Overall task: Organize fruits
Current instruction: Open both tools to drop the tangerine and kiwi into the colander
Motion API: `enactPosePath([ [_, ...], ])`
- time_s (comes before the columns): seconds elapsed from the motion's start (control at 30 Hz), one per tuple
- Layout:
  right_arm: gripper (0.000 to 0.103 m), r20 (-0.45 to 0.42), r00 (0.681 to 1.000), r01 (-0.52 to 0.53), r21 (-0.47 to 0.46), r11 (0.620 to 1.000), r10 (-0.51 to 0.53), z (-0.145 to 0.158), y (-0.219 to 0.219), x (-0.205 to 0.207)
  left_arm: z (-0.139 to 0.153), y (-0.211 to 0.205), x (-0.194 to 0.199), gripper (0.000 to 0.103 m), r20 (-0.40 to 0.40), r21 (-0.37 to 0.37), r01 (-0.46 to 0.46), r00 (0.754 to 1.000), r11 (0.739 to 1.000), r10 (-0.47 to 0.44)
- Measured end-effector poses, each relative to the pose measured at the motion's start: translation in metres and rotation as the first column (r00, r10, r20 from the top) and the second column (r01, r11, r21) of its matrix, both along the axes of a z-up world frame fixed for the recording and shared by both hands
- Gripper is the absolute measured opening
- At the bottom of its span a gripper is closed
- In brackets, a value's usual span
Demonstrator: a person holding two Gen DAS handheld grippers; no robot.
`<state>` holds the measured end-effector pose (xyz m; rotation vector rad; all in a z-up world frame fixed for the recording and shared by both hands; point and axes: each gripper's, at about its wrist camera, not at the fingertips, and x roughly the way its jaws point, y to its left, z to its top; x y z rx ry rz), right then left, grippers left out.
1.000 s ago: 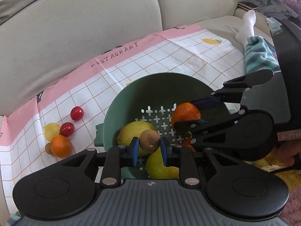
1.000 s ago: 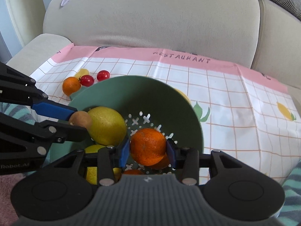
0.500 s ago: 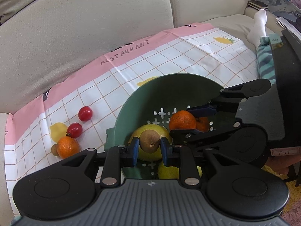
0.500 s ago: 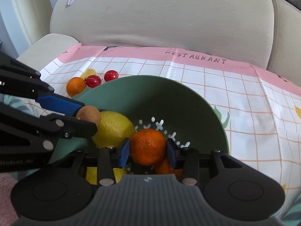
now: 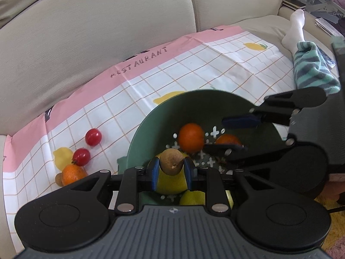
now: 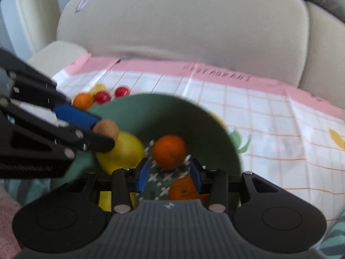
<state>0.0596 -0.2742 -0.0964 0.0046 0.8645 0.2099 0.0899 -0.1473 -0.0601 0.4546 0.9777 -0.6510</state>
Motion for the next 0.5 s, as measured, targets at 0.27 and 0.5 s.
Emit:
enactPosePath([
  [0.27,0.03,0.062,0.994,0.088,-0.026,0.996,-0.086,0.008,-0.016,-0.005,-0.005,-0.024,0.011,0.027,0.005,0.024,0.059,0.998,0.998,-0.06],
  [0.5,0.029,0.071,0.994,0.089,-0.029,0.996,-0.087,0.007,-0.017,-0.006,-0.02,-0.029,0.025,0.027,-0.04,0.034,0.038,0.999,0.999,-0.037],
])
